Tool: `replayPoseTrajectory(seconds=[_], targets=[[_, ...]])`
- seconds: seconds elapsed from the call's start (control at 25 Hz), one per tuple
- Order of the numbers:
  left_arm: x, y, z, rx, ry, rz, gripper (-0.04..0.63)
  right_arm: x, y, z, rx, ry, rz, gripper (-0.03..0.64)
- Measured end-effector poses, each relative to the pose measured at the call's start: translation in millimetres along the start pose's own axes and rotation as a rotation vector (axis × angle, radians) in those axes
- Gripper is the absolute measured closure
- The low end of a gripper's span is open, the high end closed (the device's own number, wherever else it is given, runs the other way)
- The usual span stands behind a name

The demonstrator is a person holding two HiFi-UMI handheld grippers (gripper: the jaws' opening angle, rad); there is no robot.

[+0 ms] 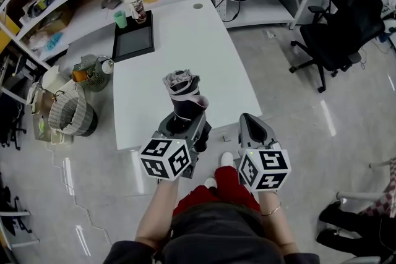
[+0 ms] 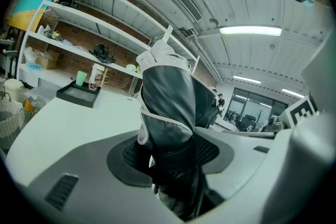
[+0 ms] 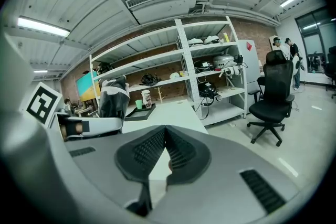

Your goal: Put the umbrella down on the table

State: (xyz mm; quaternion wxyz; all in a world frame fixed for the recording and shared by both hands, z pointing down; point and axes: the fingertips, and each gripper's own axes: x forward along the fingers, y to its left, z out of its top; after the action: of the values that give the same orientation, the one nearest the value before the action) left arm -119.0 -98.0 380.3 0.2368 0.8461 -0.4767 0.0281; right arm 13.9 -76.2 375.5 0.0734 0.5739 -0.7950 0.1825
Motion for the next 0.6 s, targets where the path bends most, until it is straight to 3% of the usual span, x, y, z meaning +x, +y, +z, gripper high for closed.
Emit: replayPoseTrajectory(seconds=[0.6], targets=[[86, 41, 32, 0.005, 0.008, 0.077, 0.385, 91, -45, 39, -0.031, -0.007, 0.044, 0.598]])
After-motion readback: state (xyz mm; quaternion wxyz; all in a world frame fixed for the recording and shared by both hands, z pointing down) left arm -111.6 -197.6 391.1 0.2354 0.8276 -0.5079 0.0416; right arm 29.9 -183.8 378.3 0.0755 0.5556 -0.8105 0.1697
